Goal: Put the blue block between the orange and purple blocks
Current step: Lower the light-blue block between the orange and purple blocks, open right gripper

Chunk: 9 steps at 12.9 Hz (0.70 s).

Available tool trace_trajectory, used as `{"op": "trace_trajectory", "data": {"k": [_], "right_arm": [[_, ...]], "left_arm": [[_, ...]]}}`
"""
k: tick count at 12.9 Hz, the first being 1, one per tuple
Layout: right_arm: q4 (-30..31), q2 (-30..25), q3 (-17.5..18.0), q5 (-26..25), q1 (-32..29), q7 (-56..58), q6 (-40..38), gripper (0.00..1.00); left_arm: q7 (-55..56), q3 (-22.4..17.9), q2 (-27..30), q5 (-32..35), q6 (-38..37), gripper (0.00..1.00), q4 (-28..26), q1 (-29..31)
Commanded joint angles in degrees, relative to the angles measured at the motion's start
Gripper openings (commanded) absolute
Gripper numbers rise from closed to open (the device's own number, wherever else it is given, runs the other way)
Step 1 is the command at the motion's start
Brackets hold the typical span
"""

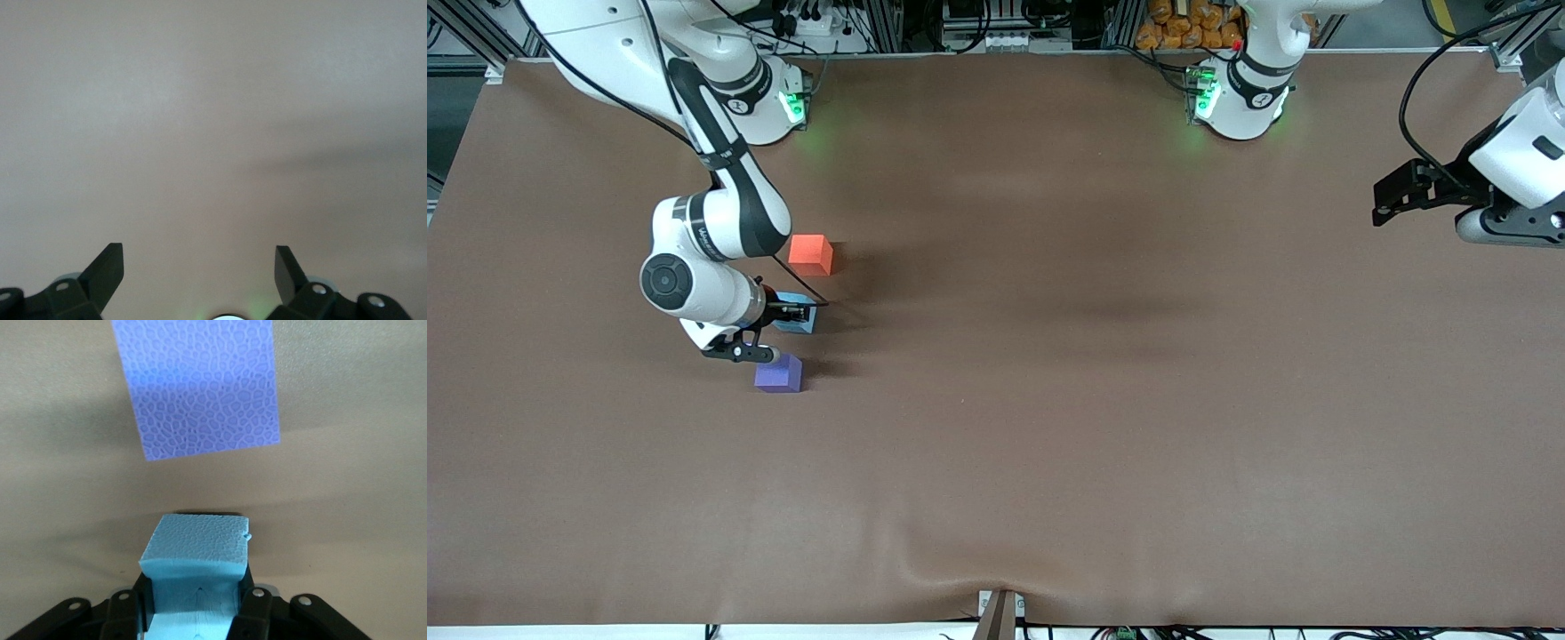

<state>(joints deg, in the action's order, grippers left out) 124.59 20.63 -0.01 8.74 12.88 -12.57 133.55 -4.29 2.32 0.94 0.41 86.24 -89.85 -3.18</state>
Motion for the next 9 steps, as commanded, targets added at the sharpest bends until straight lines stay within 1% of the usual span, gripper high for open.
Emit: {"op": "trace_trajectory", "data": {"k": [1, 3, 4, 5, 6, 7, 8, 9], "right_arm": [[1.4, -0.2, 0.4, -0.8, -0.4, 0.7, 1.9, 0.00], [1.4, 0.3, 0.5, -0.8, -0.3, 0.8, 2.2, 0.00], [1.3, 0.4, 0.5, -0.8, -0.4, 0.8, 2.2, 0.44], [1.1, 0.4, 0.5, -0.8, -0.4, 0.7, 1.6, 0.99], [0.6, -0.4, 0.7, -0.7, -0.3, 0.7, -0.2, 1.00], [-1.5, -1.5, 1.0, -0.7, -0.3, 0.6, -4.4, 1.00], [-5.4, -2.5, 1.1, -0.7, -0.2, 0.5, -11.0, 1.00], [-10.5, -3.7, 1.0, -0.7, -0.7, 0.5, -18.7, 1.00]], "left_arm": [[-2.5, 0.0, 0.5, 0.1, -0.4, 1.00, 1.2, -0.1], [0.1, -0.1, 0.5, 0.1, -0.7, 1.00, 1.2, 0.3], [0.2, -0.2, 0.5, 0.1, -1.2, 1.00, 1.3, 0.4], [0.4, -0.2, 0.6, 0.0, -1.2, 1.00, 1.3, 0.4], [1.6, 0.0, 0.6, 0.0, -1.2, 1.00, 1.3, 0.3], [3.3, 0.2, 0.6, 0.0, -1.2, 1.00, 1.3, 0.2], [4.4, 0.2, 0.6, 0.1, -1.2, 1.00, 1.3, -0.2], [4.6, 0.2, 0.8, 0.0, -1.2, 1.00, 1.2, -0.2]]}}
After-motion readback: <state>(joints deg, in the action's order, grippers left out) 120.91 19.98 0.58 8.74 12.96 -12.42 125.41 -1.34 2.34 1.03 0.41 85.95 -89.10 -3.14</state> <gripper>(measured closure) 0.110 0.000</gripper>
